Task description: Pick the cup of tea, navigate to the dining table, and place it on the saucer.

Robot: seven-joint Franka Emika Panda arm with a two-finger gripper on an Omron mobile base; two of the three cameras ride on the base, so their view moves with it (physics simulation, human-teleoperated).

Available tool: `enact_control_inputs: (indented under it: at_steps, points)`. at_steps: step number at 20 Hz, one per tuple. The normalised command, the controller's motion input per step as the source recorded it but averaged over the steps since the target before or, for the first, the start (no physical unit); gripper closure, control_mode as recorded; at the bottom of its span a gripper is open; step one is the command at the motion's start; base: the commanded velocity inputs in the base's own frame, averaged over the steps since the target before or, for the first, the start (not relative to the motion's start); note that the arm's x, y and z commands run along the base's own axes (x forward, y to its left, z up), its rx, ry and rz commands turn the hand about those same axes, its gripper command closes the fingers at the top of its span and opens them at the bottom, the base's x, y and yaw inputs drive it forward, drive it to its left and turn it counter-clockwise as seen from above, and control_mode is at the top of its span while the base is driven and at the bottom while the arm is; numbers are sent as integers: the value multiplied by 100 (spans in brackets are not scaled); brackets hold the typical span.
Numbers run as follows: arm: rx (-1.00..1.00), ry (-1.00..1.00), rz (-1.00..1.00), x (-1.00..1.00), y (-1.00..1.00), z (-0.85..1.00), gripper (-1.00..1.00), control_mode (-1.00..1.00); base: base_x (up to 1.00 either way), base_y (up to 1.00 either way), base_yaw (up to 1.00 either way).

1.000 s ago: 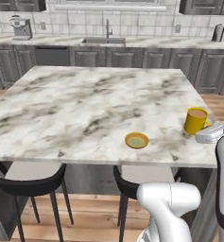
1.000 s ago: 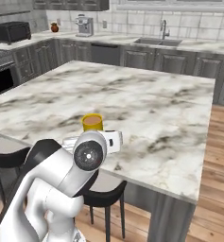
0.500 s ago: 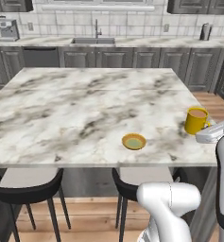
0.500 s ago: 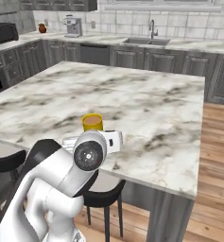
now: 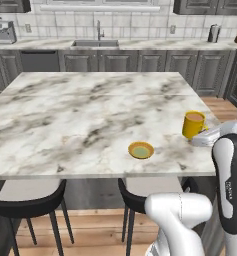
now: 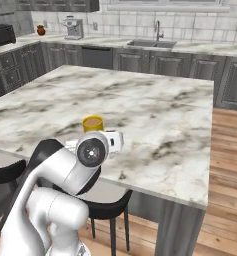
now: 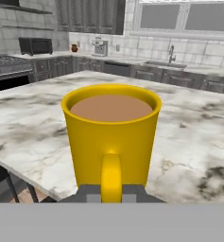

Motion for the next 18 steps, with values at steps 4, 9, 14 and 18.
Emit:
enact_control_inputs:
  at_steps: [4,9,14,18]
  points:
    - [-2,0,32,40,22,-29,100,-100,0,0,0]
    - [-3,0,29,27,17,-26,100,-100,0,0,0]
    - [-3,0,18,23,13,-23,100,-100,0,0,0]
    - [-4,0,15,25,7,-26,100,-100,0,0,0]
